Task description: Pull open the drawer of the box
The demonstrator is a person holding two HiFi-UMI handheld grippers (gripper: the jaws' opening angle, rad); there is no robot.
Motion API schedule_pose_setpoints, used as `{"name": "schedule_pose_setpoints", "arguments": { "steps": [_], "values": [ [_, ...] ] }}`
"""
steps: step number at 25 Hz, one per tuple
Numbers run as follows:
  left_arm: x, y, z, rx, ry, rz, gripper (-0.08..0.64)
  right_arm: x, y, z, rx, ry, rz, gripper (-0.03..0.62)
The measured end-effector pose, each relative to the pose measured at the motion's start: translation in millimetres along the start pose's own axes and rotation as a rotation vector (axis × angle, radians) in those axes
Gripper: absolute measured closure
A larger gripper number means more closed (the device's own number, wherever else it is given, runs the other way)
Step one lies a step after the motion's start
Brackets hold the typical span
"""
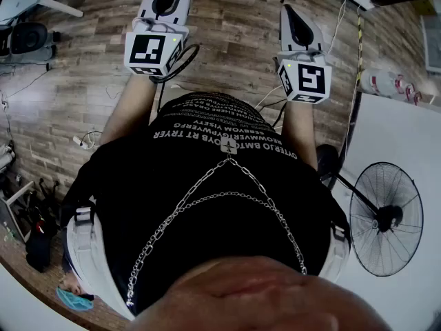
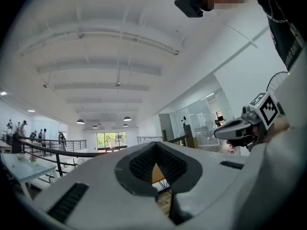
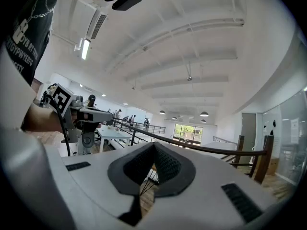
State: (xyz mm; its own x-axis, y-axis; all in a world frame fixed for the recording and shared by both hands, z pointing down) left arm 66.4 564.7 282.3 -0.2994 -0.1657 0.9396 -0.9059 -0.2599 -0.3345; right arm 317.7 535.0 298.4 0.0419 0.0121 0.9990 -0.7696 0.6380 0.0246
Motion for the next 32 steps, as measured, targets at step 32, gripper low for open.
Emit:
{"name": "schedule_pose_setpoints", "arguments": {
  "steps": [32],
  "values": [
    [26,37,32,0.035,-0.036,0.017,0.554,16,6,54,-0.001,0.054,0.027,0.595]
  ]
}}
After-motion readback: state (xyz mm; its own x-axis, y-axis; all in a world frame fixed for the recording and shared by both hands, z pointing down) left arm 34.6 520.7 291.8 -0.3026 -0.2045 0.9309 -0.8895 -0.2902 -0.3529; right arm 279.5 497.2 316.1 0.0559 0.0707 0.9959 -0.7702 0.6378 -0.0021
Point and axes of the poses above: the fingertips, and each gripper's own axes: z forward along the fingers, y to its left, x out of its underside, the point moved 7 cm from there along -z, backward along the fingers, and after that the axes turned 11 degrees about z, right-handed, at the moved point
